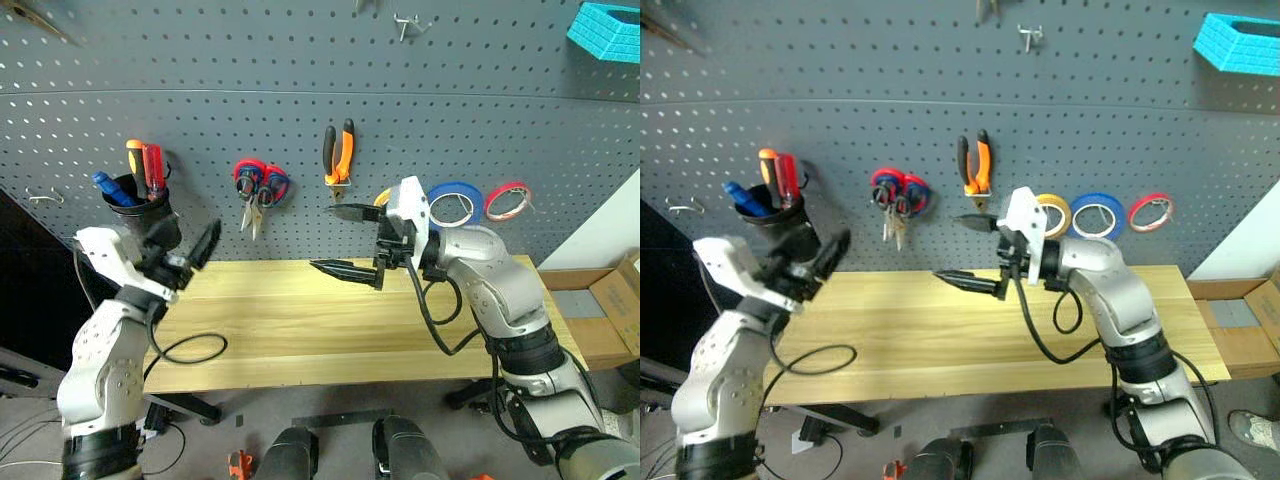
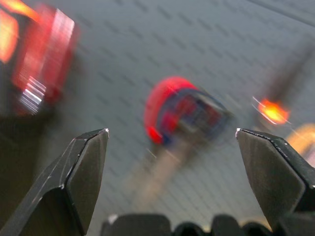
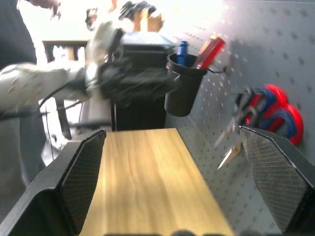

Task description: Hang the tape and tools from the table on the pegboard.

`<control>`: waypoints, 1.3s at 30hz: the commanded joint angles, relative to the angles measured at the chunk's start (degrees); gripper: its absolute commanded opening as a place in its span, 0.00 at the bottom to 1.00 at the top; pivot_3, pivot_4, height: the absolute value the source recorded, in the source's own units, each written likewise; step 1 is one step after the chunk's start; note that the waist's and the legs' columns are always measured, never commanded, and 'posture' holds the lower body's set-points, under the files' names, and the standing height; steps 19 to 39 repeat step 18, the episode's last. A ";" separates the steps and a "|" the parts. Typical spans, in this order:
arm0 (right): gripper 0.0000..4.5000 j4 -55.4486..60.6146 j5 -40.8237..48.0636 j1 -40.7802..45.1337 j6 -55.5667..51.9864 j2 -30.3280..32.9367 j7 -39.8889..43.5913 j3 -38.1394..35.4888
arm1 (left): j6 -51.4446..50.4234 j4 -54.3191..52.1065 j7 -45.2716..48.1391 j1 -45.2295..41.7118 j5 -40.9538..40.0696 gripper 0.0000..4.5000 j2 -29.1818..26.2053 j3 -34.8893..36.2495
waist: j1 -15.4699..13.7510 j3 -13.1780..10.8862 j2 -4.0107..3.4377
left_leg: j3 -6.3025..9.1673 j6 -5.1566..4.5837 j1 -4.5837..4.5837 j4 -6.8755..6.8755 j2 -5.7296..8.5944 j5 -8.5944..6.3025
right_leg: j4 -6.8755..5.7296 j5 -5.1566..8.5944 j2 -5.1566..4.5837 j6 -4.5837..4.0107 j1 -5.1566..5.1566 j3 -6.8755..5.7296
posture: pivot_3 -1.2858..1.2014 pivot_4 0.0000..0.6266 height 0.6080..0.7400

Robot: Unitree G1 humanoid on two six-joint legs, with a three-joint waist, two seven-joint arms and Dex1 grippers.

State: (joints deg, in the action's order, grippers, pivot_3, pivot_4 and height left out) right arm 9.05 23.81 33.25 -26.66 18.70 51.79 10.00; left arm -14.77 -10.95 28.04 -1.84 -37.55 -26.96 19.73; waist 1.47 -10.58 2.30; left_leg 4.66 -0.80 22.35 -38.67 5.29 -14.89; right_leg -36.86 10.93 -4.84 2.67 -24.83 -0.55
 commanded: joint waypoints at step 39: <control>1.00 -21.47 -7.11 -23.49 10.51 10.73 -13.33 -18.02 | 9.80 17.60 1.99 4.43 17.12 0.98 -3.86 -0.15 | -0.94 0.78 -0.56 | -0.16 -0.10 -0.48 0.01 -0.10 -0.05 | 0.16 0.32 -0.07 0.12 0.56 0.01 | 0.50 0.20 1.00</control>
